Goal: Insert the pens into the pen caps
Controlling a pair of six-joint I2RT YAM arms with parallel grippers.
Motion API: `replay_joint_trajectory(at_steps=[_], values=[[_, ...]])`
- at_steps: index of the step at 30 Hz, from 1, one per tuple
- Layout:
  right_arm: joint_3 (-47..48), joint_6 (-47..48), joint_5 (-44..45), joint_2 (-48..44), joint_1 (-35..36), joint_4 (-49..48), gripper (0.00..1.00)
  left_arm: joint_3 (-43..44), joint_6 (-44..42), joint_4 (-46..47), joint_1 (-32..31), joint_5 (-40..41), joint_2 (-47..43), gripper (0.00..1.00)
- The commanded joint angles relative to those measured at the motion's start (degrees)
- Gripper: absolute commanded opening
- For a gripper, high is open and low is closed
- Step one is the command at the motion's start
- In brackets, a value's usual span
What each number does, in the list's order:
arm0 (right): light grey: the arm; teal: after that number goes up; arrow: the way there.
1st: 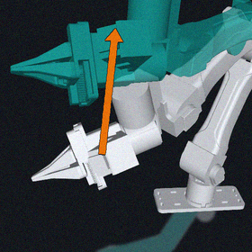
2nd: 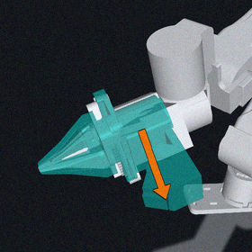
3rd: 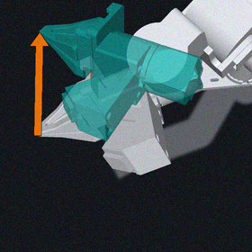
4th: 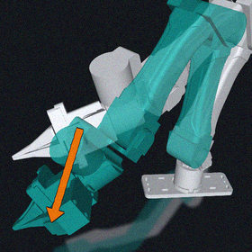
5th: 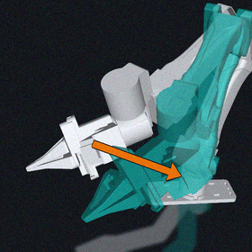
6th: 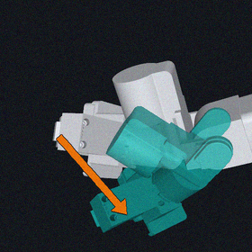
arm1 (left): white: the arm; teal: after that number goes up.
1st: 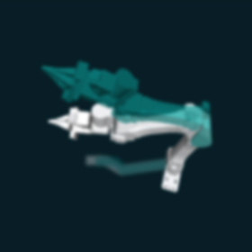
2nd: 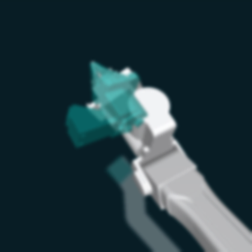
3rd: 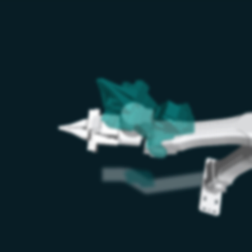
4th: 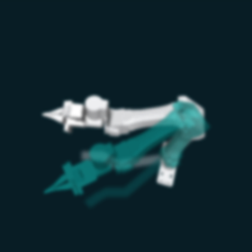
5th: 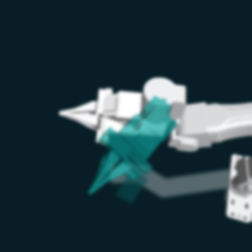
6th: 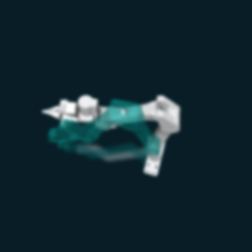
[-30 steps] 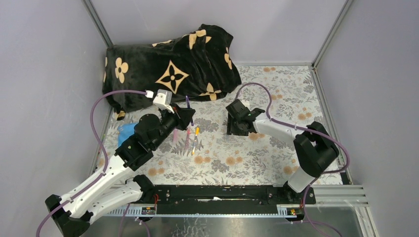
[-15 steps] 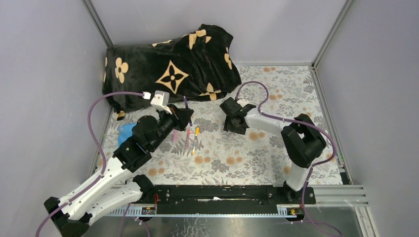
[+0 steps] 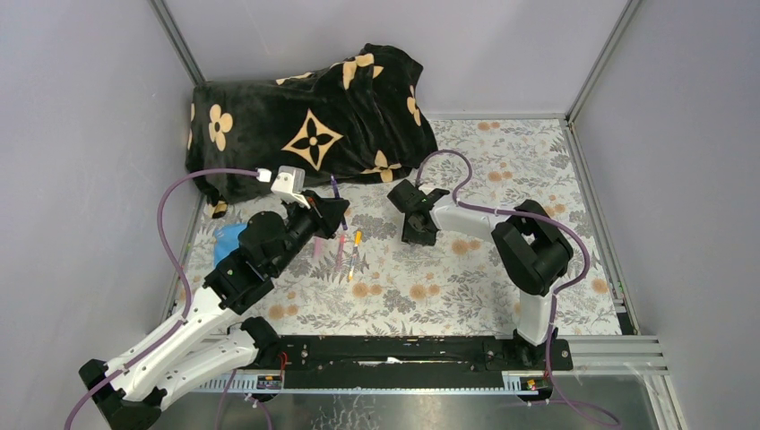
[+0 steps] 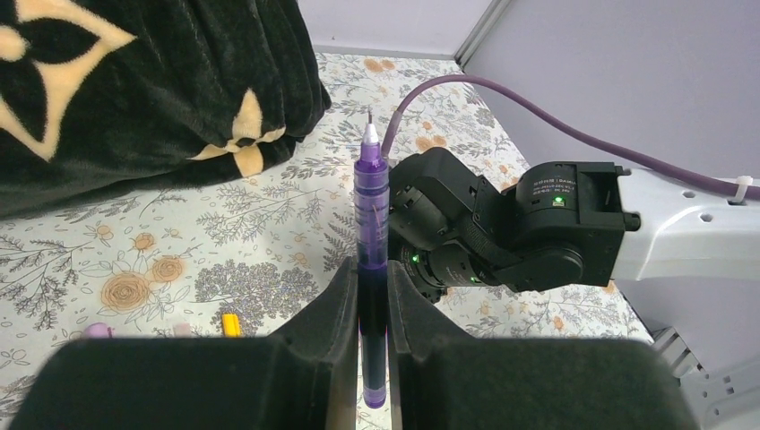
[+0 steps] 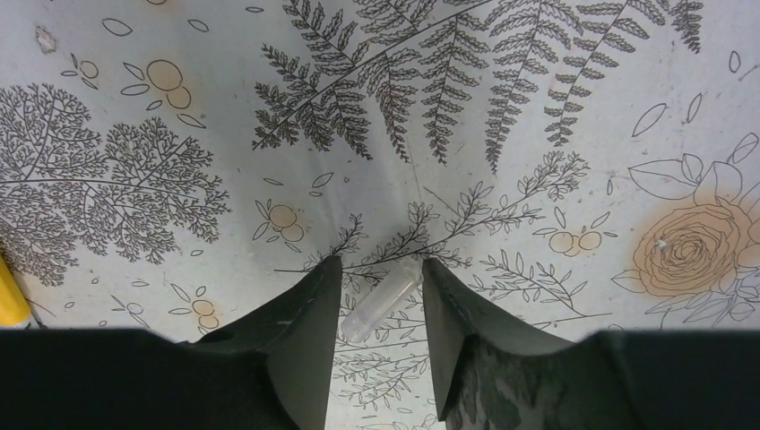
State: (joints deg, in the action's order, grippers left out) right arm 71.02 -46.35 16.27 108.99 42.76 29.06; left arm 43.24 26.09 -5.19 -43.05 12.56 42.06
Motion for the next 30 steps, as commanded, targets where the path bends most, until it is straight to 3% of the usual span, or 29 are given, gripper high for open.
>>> replay_joint_trajectory(at_steps=[1, 6, 9, 14, 22, 30], values=[[2.08, 0.89, 2.02, 0.88, 0.88, 2.74, 0.44, -0.77, 0.27, 0.71, 0.25, 1.61, -0.89, 0.06], [0.74, 1.55, 1.95, 0.41, 0.83, 2.50, 0.32, -0.97, 0.53, 0.86, 0.26, 1.90, -1.06, 0.06], [-0.10, 2.65, 1.42, -0.48, 0.91, 1.88, 0.30, -1.01, 0.67, 0.96, 0.30, 1.85, -0.90, 0.06], [-3.11, 4.65, 0.94, -4.25, 0.78, -0.40, 0.14, -0.96, 1.22, 1.22, 0.31, 2.21, -0.69, 0.08], [-8.71, 9.26, -2.58, -15.02, 0.68, -6.78, 0.06, -0.89, 1.51, 1.35, 0.28, 1.53, -0.42, 0.08], [-15.29, 16.23, -12.70, -30.82, 0.67, -18.00, 0.02, 0.68, 0.32, 3.08, 0.27, -3.96, 2.42, 0.04]])
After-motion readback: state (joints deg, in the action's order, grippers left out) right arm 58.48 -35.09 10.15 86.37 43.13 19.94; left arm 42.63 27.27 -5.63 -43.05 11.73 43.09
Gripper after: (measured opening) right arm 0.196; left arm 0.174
